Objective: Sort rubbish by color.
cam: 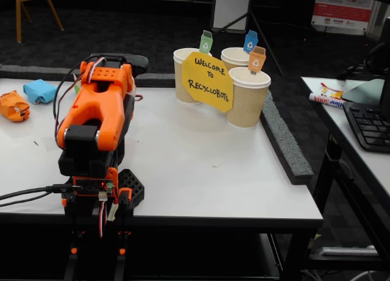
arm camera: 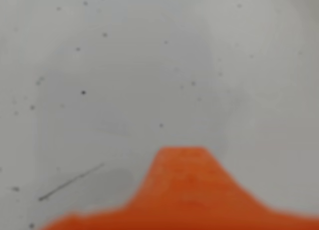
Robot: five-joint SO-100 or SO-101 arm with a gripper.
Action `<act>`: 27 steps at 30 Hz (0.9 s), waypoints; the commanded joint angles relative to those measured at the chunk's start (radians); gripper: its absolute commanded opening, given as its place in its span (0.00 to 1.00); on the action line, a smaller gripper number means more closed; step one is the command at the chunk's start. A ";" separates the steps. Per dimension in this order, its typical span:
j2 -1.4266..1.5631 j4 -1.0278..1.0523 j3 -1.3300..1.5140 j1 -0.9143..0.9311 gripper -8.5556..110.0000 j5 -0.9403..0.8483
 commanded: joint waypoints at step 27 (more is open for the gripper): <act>0.032 -0.003 -0.095 -0.002 0.07 -0.018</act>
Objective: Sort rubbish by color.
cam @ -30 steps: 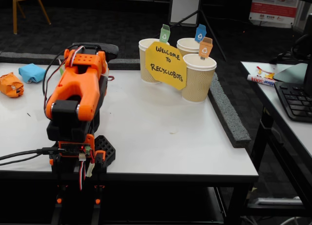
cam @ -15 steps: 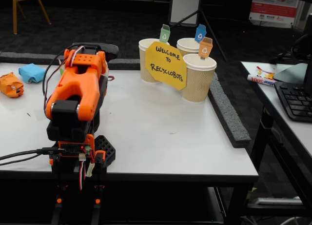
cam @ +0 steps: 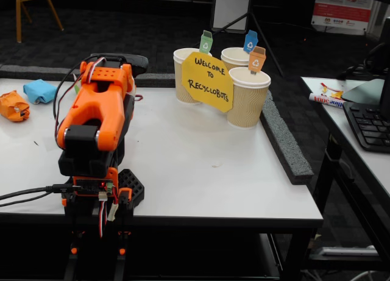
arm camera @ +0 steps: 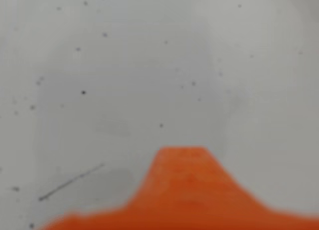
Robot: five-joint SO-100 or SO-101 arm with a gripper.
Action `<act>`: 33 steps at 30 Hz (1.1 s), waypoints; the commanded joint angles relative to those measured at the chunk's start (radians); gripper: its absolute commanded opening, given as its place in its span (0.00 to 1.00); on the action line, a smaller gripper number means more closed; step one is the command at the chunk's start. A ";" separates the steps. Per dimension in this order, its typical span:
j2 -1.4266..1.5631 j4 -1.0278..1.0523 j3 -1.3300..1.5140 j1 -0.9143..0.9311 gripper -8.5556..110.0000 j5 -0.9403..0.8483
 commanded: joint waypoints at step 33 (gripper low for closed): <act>0.029 -0.046 -0.100 0.000 0.09 -0.020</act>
